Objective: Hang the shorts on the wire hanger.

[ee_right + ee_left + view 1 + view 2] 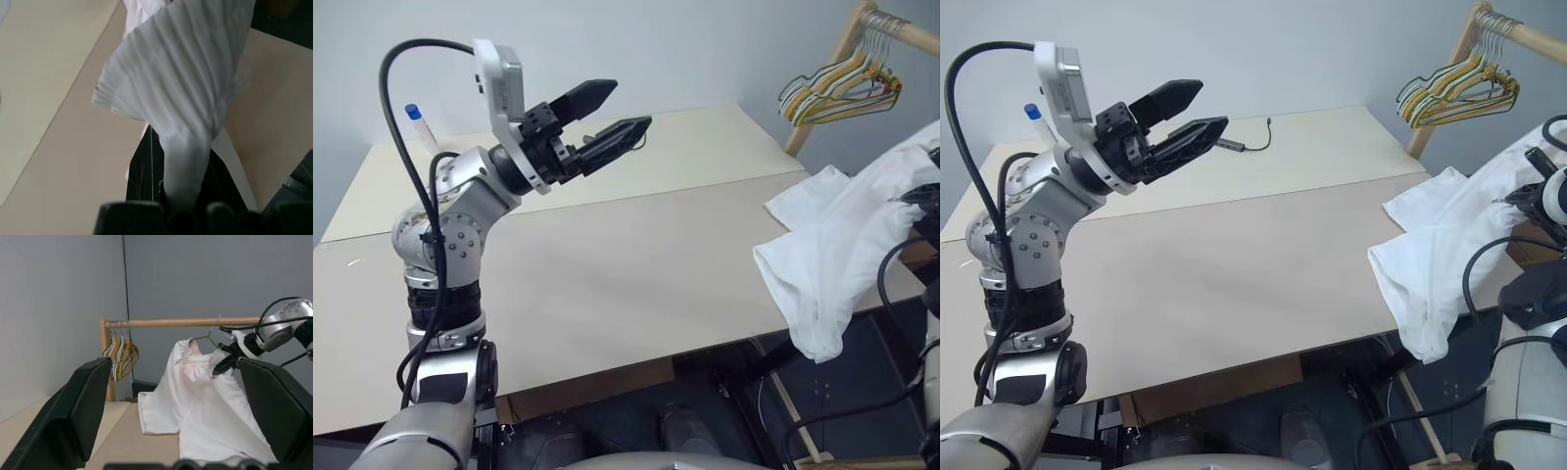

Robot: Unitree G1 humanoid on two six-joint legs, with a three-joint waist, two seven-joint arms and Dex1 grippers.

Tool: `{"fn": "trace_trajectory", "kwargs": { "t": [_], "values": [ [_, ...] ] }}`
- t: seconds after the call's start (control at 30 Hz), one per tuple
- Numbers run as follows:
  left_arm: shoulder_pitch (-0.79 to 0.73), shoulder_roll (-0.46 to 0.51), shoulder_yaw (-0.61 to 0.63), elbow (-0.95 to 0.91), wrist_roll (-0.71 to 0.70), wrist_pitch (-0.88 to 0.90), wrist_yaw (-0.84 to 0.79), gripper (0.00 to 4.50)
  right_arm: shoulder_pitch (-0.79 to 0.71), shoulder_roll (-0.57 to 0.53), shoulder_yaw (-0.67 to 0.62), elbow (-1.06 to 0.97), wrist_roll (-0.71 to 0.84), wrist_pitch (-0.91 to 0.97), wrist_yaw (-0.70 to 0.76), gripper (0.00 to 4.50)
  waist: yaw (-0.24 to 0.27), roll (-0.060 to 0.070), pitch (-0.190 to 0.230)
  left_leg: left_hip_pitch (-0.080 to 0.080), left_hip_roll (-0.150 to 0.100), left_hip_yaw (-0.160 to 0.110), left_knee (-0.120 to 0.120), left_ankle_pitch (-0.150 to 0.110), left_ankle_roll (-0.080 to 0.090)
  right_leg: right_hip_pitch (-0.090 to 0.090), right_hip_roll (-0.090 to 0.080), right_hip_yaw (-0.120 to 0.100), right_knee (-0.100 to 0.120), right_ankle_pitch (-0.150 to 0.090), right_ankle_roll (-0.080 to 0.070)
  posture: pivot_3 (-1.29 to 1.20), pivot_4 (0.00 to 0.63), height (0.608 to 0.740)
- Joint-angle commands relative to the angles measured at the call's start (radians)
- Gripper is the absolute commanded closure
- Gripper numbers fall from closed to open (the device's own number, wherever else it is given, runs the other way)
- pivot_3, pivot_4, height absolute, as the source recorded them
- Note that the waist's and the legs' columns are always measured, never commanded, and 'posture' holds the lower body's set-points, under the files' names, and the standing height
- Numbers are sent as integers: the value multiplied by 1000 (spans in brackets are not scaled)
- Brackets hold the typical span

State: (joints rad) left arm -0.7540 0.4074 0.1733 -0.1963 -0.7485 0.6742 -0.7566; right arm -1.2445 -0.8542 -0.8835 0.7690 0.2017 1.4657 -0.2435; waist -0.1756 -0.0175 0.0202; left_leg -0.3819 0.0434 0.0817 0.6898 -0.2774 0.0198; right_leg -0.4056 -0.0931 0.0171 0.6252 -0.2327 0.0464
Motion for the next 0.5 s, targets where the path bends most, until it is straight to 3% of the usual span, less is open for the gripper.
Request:
{"fn": "trace_trajectory", "kwargs": {
  "t": [0.03,0.5],
  "values": [
    [-23,14,1,-18,-7,-21,-1,19,-67,-40,-60,95,1,-179,-102,4500,-1,0,0,0,0,0,0,0,0,0,0,0,0,0,0,-174,0,740],
    [-13,14,-20,-41,-15,-18,-8,19,-82,-121,-59,403,108,-538,-273,4500,-6,4,3,4,-1,0,-7,0,0,0,0,6,-2,0,1,-173,0,740]
  ]
}}
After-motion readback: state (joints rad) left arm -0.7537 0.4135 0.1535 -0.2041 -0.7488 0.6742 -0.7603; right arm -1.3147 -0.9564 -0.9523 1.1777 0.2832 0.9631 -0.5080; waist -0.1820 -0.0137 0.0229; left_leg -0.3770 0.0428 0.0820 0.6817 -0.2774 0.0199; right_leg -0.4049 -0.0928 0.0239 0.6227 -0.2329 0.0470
